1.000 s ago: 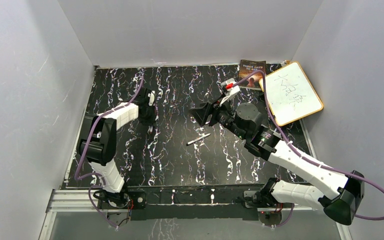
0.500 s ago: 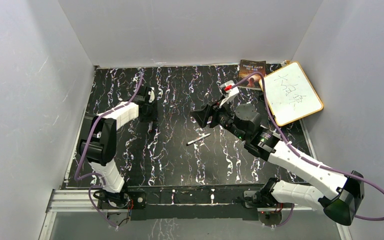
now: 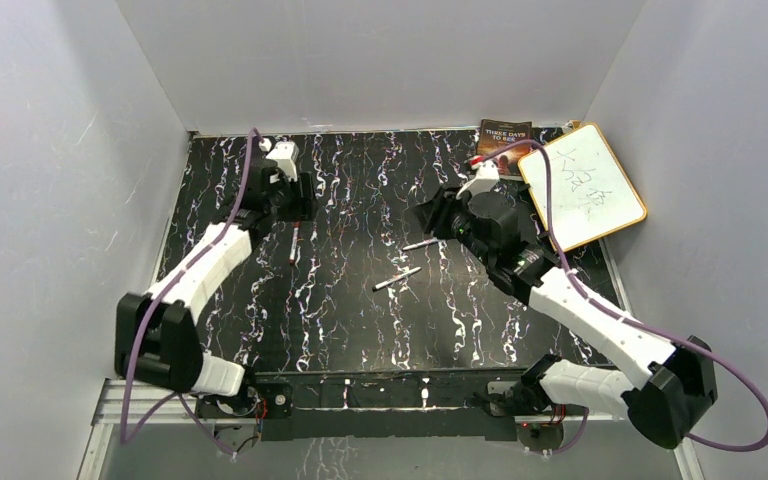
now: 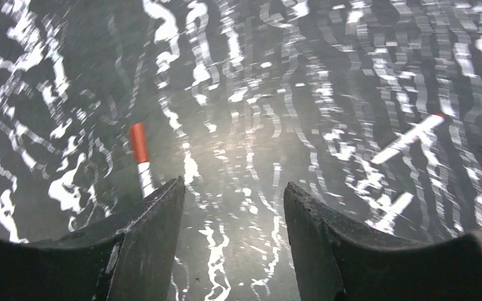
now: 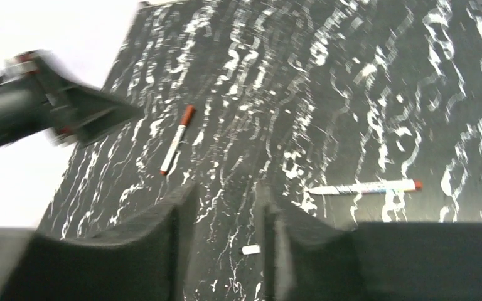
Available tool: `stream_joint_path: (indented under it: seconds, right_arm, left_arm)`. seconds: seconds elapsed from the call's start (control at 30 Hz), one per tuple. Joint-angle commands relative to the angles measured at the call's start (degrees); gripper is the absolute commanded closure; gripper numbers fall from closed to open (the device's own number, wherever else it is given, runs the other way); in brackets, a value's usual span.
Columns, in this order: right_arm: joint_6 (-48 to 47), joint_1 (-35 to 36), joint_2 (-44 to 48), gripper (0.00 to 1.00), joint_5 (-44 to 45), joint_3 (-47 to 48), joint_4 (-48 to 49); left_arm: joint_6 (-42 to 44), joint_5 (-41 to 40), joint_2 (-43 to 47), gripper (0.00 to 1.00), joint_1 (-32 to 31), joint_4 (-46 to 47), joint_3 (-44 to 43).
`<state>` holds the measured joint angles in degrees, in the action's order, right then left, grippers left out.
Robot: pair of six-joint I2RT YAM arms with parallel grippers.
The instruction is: Insert the pens into the pen caps
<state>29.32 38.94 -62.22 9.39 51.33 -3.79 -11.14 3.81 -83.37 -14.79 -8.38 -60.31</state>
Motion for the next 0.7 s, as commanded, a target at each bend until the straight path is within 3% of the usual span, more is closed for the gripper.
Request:
stream_joint_path:
  seconds: [0.0, 0.03, 0.17, 0.23, 0.27, 0.3, 0.33, 0.4, 0.43, 0.5, 0.67]
  right_arm:
    - [6.71, -6.19, -0.35, 0.84, -2.98, -2.91, 0.47]
    - [6.87, -6.8, -0.11, 1.0, -3.64, -3.89, 1.13]
    - [6.69, -7.73, 0.1, 1.0, -3.41, -4.31, 0.43]
    - [6.79, -8.12, 0.68, 1.0, -3.02, -4.47, 0.16]
    - [6.8, -8.29, 1.11, 1.0, -2.76, -4.51, -0.06]
    - [6.92, -8.54, 1.59, 0.94, -2.56, -4.56, -0.41]
    - [6.81, -8.84, 2.07, 0.75, -2.48, -4.62, -0.69]
    - [6.67, -9.56, 3.04, 0.51, -2.37, -4.98, -1.3]
    - [6.7, -9.95, 3.58, 0.45, -2.16, -5.27, -1.57]
    - [6.64, -10.82, 4.38, 0.41, -2.12, -6.01, -2.06]
    - [6.6, -13.05, 5.52, 0.41, -4.13, -7.84, -1.8]
  left_arm:
    - [5.29, 13.12, 8.34, 0.41, -3.51, 10.9, 5.4]
    - [6.67, 14.39, 8.79, 0.41, -5.66, 11.65, 5.93]
    - [11.77, 16.72, 6.47, 0.4, -15.07, 11.82, 5.32]
    - [11.86, 16.54, 3.54, 0.66, -18.62, 12.13, 4.41]
    - [11.65, 16.71, 2.2, 0.7, -19.84, 13.01, 4.46]
    - [11.59, 16.73, 1.07, 0.74, -21.07, 14.0, 4.61]
    - [11.62, 16.79, 0.02, 0.73, -21.73, 14.98, 4.82]
    - [12.58, 16.88, -2.05, 0.64, -22.73, 15.9, 5.06]
    - [13.45, 17.42, -3.1, 0.57, -23.01, 15.83, 4.98]
    - [15.17, 17.97, -4.91, 0.47, -23.71, 15.08, 4.61]
    - [16.33, 16.56, -8.74, 0.43, -25.31, 16.3, 5.02]
